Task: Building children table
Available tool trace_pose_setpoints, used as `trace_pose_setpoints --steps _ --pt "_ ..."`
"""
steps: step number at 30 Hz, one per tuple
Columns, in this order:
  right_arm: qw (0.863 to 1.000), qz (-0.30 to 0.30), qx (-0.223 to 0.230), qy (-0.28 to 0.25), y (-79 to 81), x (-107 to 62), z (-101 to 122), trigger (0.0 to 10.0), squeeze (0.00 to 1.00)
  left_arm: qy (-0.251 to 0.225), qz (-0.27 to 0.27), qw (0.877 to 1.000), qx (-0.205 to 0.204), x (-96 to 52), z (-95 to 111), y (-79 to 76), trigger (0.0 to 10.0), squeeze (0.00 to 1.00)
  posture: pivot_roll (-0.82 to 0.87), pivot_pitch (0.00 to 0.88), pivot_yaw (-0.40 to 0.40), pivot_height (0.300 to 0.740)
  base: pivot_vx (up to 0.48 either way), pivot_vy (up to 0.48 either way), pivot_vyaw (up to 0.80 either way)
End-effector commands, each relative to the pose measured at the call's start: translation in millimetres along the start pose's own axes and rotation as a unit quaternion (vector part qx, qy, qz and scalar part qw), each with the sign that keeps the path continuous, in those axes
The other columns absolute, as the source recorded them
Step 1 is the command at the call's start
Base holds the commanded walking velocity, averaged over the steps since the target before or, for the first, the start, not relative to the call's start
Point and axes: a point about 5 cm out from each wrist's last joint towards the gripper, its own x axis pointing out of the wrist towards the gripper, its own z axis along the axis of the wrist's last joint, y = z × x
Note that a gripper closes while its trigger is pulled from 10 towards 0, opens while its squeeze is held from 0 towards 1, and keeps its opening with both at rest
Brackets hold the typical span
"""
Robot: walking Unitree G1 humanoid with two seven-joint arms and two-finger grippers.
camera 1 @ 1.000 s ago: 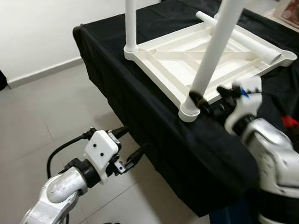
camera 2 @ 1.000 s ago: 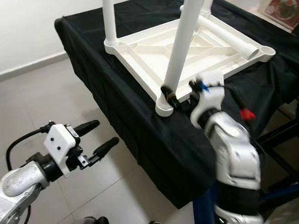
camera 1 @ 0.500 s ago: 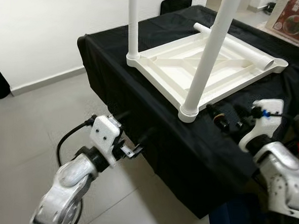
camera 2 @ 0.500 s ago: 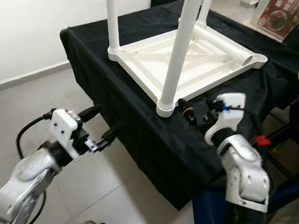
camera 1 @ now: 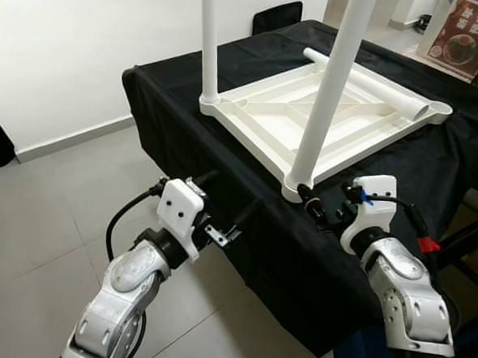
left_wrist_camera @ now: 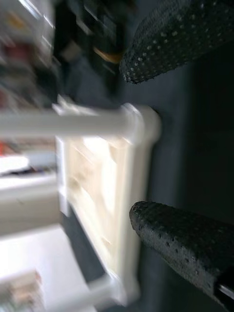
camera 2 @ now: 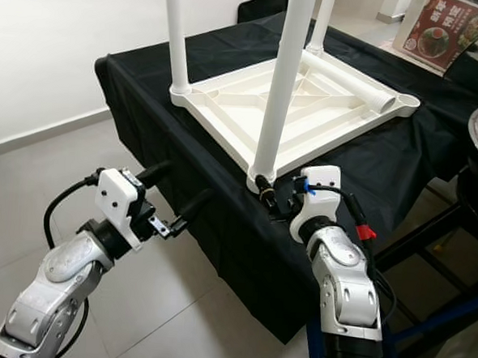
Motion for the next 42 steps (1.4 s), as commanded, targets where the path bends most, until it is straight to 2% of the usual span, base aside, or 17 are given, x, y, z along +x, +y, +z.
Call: trace_pose_setpoints --steps 1,4,10,12,17,21,23,25,28,32,34,38,42 --pt "1.0 -0.011 -0.005 0.017 0.0 -2.8 -11.3 10.0 0.0 0.018 0.019 1.0 0.003 -9.8 -6.1 4.7 10.0 0.0 -0.04 0.073 -0.019 0.74 0.0 0.0 0.0" --pt "0.999 -0.01 0.002 0.036 5.3 -8.2 -22.0 10.0 0.0 0.025 0.042 0.999 -0.017 -23.6 -7.1 8.9 10.0 0.0 -0.03 0.079 -0.02 0.74 0.0 0.0 -0.27" --pt "1.0 0.006 0.008 0.028 15.1 -14.6 -26.0 10.0 0.0 0.015 0.058 0.998 -0.034 -33.3 -3.8 10.2 10.0 0.0 -0.02 0.086 -0.021 0.74 0.199 0.0 -0.61" --pt "0.999 0.014 0.02 0.029 18.6 -15.3 -27.1 10.0 0.0 0.013 0.052 0.998 -0.037 -33.1 -3.3 7.6 10.0 0.0 -0.02 0.085 -0.021 0.74 0.334 0.0 0.0" --pt "1.0 0.013 0.003 0.014 19.1 -10.8 -21.9 10.0 0.0 0.0 0.022 0.999 -0.043 -24.9 2.7 -4.6 10.0 0.0 -0.02 0.084 -0.022 0.74 0.34 0.0 -0.32" --pt "1.0 0.013 0.007 0.013 19.1 -9.2 -20.9 10.0 0.0 -0.006 0.015 0.999 -0.045 -22.5 6.1 -6.5 10.0 0.0 -0.02 0.084 -0.019 0.74 0.329 0.0 0.0" --pt "1.0 0.013 0.005 0.012 18.8 -8.8 -20.3 10.0 0.0 -0.009 0.004 0.999 -0.04 -21.1 8.2 -8.9 10.0 0.0 -0.02 0.086 -0.02 0.74 0.0 0.0 0.0" --pt "1.0 0.017 0.004 0.012 18.6 -9.0 -19.7 10.0 0.0 -0.01 -0.015 1.0 -0.016 -20.7 11.9 -14.3 10.0 0.0 -0.02 0.093 -0.018 0.74 0.0 0.0 0.0" --pt "1.0 0.027 0.0 0.014 18.0 -10.1 -19.9 10.0 0.0 -0.019 -0.002 1.0 -0.008 -21.3 16.2 -15.0 10.0 0.0 -0.02 0.097 -0.02 0.74 0.0 0.0 0.0" --pt "1.0 0.023 -0.003 0.016 15.3 -10.5 -20.3 10.0 0.0 -0.017 0.0 1.0 -0.009 -21.5 15.6 -17.2 10.0 0.0 -0.02 0.102 -0.022 0.74 0.0 0.0 0.0" --pt "1.0 0.016 -0.007 0.017 12.7 -11.2 -20.0 10.0 0.0 -0.006 -0.037 0.999 -0.03 -22.4 11.1 -28.7 10.0 0.0 -0.03 0.105 -0.021 0.74 0.0 0.0 0.0" --pt "1.0 0.016 -0.006 0.017 13.1 -10.9 -19.5 10.0 0.0 -0.002 -0.039 0.999 -0.029 -21.3 9.8 -31.0 10.0 0.0 -0.03 0.106 -0.018 0.74 0.0 0.0 0.0" --pt "1.0 0.014 -0.01 0.014 13.0 -9.5 -17.7 10.0 0.0 -0.005 -0.038 0.999 -0.023 -12.0 9.6 -29.7 10.0 0.0 -0.02 0.107 -0.011 0.74 0.0 0.0 0.0"
